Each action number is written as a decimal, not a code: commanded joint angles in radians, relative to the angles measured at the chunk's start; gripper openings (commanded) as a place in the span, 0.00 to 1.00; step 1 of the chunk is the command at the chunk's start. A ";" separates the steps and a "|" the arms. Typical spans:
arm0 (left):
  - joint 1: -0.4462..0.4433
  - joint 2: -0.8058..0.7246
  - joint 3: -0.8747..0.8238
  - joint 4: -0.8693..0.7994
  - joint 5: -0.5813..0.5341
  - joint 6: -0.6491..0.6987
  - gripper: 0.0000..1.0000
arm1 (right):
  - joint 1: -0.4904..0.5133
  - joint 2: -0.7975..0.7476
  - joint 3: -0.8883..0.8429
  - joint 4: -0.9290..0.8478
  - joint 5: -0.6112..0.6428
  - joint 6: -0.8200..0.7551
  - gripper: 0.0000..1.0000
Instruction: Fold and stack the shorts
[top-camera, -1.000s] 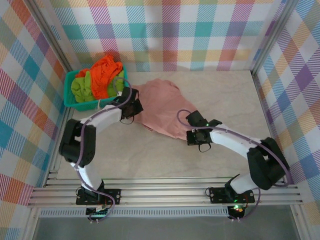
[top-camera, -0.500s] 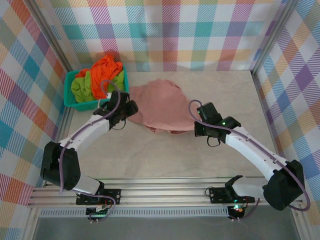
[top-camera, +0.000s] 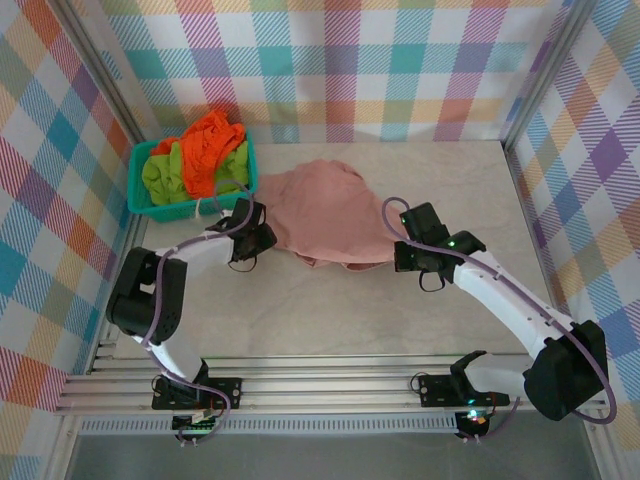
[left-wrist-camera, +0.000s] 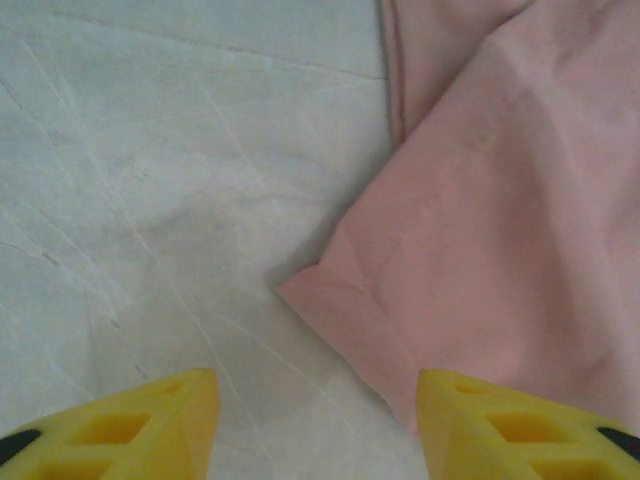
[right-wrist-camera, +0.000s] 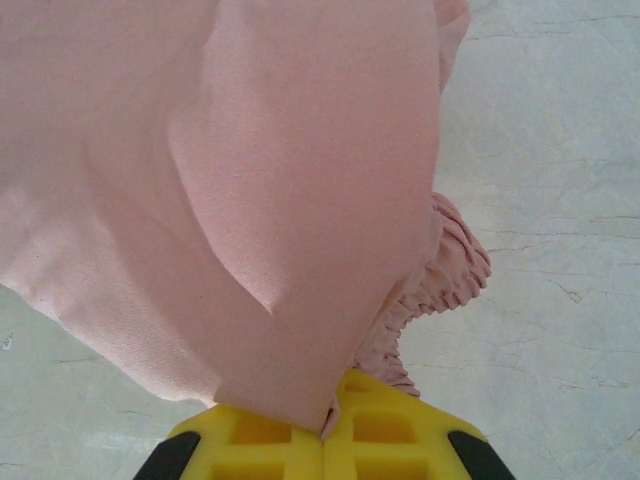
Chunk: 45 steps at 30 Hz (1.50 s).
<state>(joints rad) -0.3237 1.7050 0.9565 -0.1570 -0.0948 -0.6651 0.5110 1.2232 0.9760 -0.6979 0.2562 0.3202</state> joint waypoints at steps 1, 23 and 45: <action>0.009 0.050 0.041 0.043 0.024 -0.016 0.52 | -0.002 0.005 -0.007 -0.001 -0.018 -0.010 0.00; 0.032 0.195 0.168 0.023 0.022 0.020 0.20 | -0.003 0.001 -0.020 -0.003 -0.029 -0.029 0.00; 0.043 -0.289 0.497 -0.236 -0.045 0.150 0.00 | -0.031 -0.194 0.161 -0.011 0.045 -0.185 0.00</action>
<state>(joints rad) -0.2916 1.4883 1.3922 -0.3252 -0.1028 -0.5598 0.4843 1.0782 1.0882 -0.7246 0.2806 0.1944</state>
